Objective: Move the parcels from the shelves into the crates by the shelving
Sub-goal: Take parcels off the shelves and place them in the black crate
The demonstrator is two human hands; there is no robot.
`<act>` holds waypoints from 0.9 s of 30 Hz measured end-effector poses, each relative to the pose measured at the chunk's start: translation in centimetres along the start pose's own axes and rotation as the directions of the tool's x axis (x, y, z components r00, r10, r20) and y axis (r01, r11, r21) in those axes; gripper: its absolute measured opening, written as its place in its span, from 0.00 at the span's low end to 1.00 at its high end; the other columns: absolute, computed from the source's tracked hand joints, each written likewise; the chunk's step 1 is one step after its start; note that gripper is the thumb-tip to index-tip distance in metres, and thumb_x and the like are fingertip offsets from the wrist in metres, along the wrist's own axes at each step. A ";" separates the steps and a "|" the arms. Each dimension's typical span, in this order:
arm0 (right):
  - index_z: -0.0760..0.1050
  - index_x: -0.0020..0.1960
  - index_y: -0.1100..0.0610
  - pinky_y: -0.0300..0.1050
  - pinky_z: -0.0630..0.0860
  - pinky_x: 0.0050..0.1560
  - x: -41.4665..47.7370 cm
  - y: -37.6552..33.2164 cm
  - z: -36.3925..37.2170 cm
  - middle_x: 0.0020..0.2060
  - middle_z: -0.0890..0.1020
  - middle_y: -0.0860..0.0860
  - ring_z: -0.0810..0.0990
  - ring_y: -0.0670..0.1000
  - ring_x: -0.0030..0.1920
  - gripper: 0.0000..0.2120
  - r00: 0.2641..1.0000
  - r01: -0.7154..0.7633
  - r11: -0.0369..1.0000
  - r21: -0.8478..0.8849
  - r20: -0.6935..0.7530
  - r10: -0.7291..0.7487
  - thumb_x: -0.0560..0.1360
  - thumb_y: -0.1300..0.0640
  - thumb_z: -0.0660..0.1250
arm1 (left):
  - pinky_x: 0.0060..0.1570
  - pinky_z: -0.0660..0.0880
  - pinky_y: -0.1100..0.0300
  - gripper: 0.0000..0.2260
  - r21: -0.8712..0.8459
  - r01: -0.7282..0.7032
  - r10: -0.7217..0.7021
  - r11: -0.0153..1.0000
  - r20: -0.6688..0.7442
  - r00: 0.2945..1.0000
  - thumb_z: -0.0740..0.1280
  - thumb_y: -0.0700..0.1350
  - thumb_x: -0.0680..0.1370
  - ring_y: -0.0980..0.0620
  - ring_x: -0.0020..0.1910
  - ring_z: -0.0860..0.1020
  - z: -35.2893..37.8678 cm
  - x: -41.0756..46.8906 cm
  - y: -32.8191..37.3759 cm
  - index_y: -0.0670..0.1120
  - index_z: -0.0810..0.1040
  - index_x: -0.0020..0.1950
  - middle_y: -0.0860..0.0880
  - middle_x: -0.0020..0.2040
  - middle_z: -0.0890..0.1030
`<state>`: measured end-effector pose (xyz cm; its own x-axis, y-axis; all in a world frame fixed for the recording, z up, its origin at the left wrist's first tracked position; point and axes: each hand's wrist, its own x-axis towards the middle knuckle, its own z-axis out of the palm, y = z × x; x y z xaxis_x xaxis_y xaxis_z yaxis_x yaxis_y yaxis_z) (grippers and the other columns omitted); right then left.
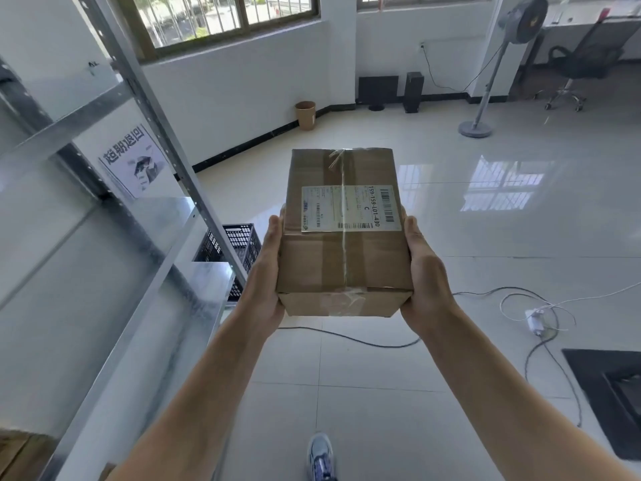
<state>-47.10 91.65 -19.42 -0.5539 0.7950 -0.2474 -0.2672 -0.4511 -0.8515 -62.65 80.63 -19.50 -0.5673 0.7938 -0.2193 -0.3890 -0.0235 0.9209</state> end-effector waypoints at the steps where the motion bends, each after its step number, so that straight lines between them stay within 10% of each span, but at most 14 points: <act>1: 0.74 0.72 0.46 0.48 0.84 0.44 1.2 0.1 0.2 0.60 0.85 0.50 0.85 0.53 0.57 0.22 1.000 -0.001 1.000 -0.006 0.003 0.001 0.85 0.40 0.53 | 0.53 0.83 0.45 0.26 0.001 -0.002 0.002 1.000 0.007 1.000 0.54 0.63 0.84 0.41 0.60 0.83 -0.3 1.2 0.1 0.50 0.75 0.73 0.43 0.63 0.84; 11: 0.76 0.70 0.48 0.49 0.84 0.42 14.3 -0.4 5.9 0.57 0.86 0.52 0.87 0.53 0.53 0.22 1.000 0.000 0.999 -0.044 -0.025 -0.001 0.85 0.40 0.53 | 0.40 0.85 0.51 0.21 -0.026 0.030 -0.030 0.999 0.019 0.999 0.55 0.61 0.84 0.48 0.46 0.87 -3.6 14.8 4.2 0.52 0.80 0.64 0.47 0.51 0.88; 27: 0.76 0.71 0.48 0.47 0.83 0.41 30.5 -2.3 11.7 0.57 0.86 0.50 0.87 0.51 0.53 0.22 1.000 -0.012 0.999 -0.041 -0.012 0.012 0.85 0.40 0.52 | 0.41 0.83 0.50 0.23 -0.012 0.008 -0.008 1.000 0.010 1.000 0.55 0.62 0.84 0.46 0.53 0.85 -5.8 30.5 9.7 0.54 0.75 0.73 0.45 0.60 0.85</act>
<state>-72.61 112.17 -19.54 -0.5472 0.7946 -0.2630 -0.2282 -0.4439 -0.8665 -87.91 101.07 -19.12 -0.5567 0.8002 -0.2232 -0.4020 -0.0244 0.9153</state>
